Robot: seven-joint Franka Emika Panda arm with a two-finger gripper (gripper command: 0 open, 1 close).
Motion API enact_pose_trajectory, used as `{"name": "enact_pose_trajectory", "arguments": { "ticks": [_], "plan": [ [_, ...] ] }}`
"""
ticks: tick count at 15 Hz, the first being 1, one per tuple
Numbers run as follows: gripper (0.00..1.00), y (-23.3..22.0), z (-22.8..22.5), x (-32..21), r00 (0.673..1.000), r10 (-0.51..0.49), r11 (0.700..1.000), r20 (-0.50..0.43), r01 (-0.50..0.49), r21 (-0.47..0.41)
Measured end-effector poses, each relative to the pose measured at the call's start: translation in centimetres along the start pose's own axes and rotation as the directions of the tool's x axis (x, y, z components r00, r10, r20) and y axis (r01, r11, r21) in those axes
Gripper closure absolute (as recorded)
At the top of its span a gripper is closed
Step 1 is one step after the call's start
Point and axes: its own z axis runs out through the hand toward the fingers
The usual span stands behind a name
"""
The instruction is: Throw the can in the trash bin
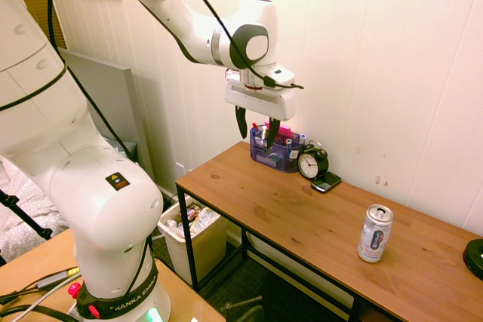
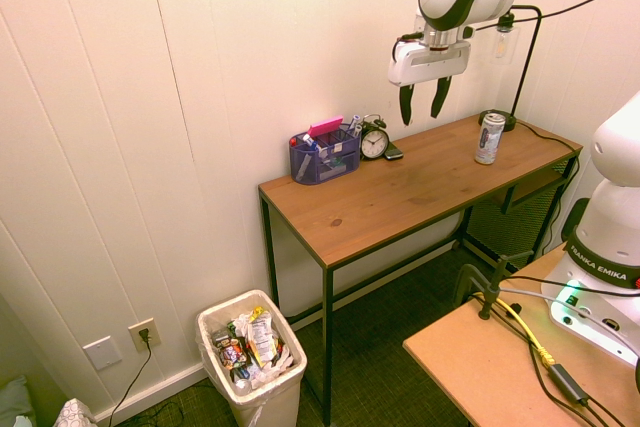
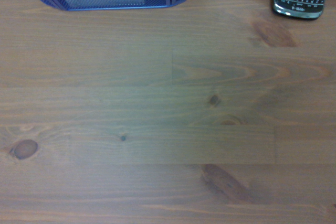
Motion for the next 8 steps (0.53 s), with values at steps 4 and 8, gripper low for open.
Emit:
{"name": "enact_pose_trajectory", "arguments": {
  "ticks": [4,8],
  "plan": [
    [0.00,0.7,-0.2,1.6,0.999,0.033,0.999,0.021,-0.033,0.026],
    [0.00,5.3,-0.1,10.3,0.985,0.169,0.985,0.032,-0.170,0.039]
  ]
}}
